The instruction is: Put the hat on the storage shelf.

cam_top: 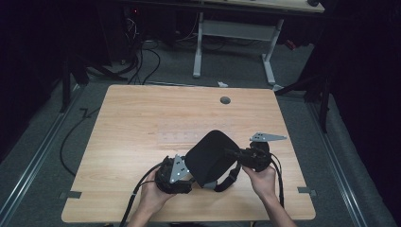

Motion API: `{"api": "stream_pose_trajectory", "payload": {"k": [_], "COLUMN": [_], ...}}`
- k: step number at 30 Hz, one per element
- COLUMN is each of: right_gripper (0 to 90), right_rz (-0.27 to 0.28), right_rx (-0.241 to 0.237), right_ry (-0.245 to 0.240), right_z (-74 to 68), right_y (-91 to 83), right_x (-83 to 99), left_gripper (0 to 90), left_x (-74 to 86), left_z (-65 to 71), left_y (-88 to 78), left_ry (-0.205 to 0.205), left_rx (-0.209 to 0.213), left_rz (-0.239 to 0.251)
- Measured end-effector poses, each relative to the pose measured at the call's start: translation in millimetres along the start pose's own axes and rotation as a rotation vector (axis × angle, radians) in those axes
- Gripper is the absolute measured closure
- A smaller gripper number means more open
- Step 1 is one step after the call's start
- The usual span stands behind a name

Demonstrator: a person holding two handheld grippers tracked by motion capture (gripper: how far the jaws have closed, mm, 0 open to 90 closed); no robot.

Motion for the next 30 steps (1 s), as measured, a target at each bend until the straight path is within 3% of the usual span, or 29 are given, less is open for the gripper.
{"api": "stream_pose_trajectory", "payload": {"k": [6,10,25,30], "right_gripper": [82.3,82.3,82.2,81.9], "right_rz": [-0.002,-0.002,-0.002,-0.004], "right_rx": [-0.011,-0.014,-0.043,-0.047], "right_ry": [-0.003,0.000,-0.001,-0.003], "right_z": [-2.1,-3.8,-13.9,-15.3], "right_y": [1.4,2.1,5.7,7.0], "right_x": [0.0,-0.1,-1.1,-1.2], "left_gripper": [33.6,40.6,49.2,60.3], "left_x": [0.1,-4.4,-7.6,-7.1], "left_z": [-1.5,0.9,4.1,4.3], "left_y": [1.0,-1.6,0.1,-2.8], "left_ry": [0.015,0.017,0.038,0.045], "left_rx": [-0.024,-0.007,-0.014,-0.001], "left_rz": [-0.015,-0.001,-0.009,-0.013]}}
Point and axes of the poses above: each handheld gripper's, and its own axes: y roughly forward along the jaws, x roughly out of its underside, z roughly to its right, the point moved 7 cm from there along y, roughly forward along the jaws, and after that the axes turned 9 degrees about -z, right-handed, at the moved point
